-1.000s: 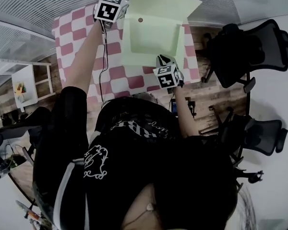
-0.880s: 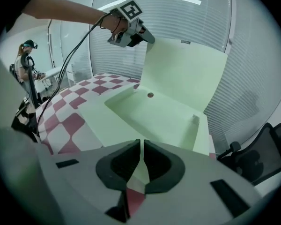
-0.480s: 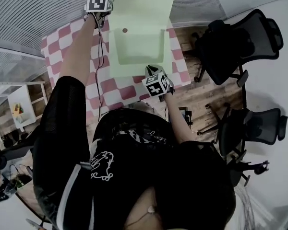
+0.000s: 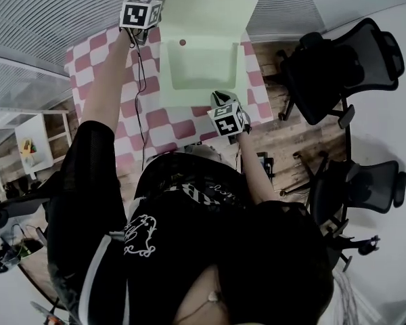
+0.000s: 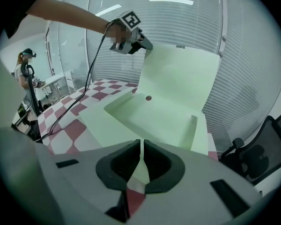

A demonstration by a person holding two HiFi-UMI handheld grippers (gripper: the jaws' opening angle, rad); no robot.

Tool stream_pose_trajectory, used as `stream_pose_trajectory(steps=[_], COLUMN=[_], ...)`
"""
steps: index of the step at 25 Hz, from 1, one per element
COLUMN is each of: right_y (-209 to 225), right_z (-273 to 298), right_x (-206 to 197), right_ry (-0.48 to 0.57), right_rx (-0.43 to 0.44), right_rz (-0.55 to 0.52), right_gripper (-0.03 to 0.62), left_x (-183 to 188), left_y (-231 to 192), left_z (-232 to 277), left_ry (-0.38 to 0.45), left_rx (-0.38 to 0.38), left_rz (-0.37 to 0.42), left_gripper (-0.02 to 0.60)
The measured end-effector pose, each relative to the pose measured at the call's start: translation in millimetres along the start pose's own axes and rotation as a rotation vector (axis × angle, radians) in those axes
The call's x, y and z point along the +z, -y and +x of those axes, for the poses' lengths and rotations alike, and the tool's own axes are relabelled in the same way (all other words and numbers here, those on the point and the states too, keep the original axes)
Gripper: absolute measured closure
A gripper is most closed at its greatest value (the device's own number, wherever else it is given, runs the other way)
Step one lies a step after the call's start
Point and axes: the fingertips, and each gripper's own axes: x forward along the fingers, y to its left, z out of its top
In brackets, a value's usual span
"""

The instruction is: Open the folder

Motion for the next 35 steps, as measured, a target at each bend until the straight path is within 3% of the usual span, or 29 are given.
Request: stream_pose_trajectory(steps=[8,16,23,35], right_y=[17.0,13.2,0.6,-30.0], right_z=[-23.1,-62.8,-85.2,-113.9], right_x=[13.9,26.3,34.7,27.1], right_ry=[0.081,0.176,0.245,0.325], right_rx=[-0.017,0.016,0.051,0.151], right_rz=[0.078,0.136,0.115,0.065], right_gripper=[0.569,0.569,0.569,0.571], left_x=[-3.3,-19.9,-41.6,-115.5], left_y=[15.0,48.8,85.7,148.4], left_z=[-38.8,-78.8,-123.5,-184.5], left_ry=[0.007,-0.02,-0.01,-0.037], left_rx=[-0.125,-0.201,-0.202,-0.116], left_rz=[-0.026,0.049,0.109,0.032], left_gripper=[0.385,0.379,0.379,0.379])
